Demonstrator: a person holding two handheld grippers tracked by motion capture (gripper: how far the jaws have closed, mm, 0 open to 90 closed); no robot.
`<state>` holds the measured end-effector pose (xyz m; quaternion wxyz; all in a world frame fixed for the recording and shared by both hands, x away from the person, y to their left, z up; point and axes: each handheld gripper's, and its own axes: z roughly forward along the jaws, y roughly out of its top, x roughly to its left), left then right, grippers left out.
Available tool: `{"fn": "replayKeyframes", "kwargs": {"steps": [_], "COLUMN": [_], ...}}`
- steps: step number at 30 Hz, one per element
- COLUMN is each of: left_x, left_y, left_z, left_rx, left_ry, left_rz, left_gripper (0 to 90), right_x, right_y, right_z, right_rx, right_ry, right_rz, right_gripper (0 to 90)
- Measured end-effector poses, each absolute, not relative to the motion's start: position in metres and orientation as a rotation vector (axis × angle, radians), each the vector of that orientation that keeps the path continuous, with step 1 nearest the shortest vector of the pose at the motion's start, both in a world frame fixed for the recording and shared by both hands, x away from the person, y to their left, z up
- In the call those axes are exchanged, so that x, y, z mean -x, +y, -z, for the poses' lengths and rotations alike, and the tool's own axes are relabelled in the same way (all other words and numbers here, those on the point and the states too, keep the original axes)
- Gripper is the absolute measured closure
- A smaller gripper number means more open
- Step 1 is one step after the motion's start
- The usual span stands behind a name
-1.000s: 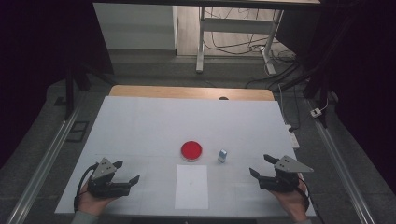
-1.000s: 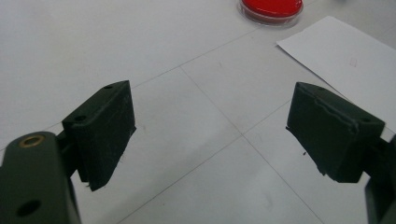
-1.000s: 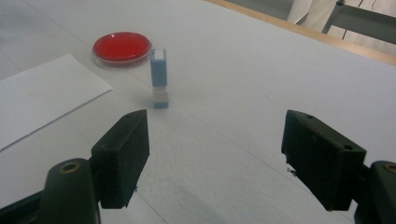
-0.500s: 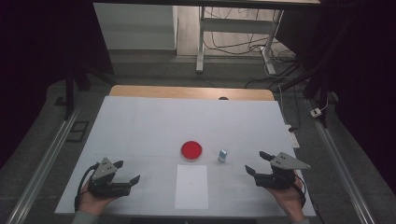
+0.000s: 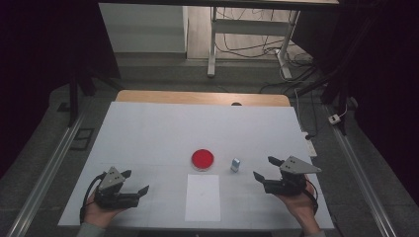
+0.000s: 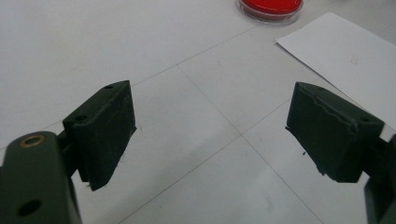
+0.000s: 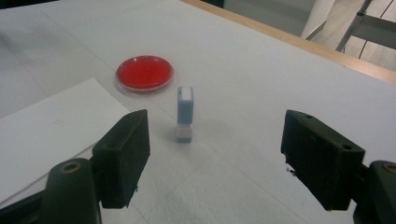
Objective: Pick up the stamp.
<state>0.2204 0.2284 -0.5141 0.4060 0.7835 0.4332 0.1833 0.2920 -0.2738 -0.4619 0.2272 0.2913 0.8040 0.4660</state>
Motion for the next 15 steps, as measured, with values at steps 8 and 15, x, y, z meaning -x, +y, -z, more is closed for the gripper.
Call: {"fn": "replayKeyframes", "kwargs": {"steps": [8, 15], "left_x": [-0.222, -0.224], "left_y": [0.227, 0.226], "left_z": [0.515, 0.516], "left_rx": [-1.978, -1.982], "left_ry": [1.096, 1.090], "left_rz": [-0.457, -0.448], "left_gripper": [15.8, 15.8], "right_x": [-0.303, -0.309], "right_y": [-0.256, -0.242], "right_z": [0.452, 0.445], "right_rx": [-0.800, -0.788], "right_ry": [2.256, 2.275], "right_rz": [-1.266, -1.264], "right_gripper": [23.7, 23.8]}}
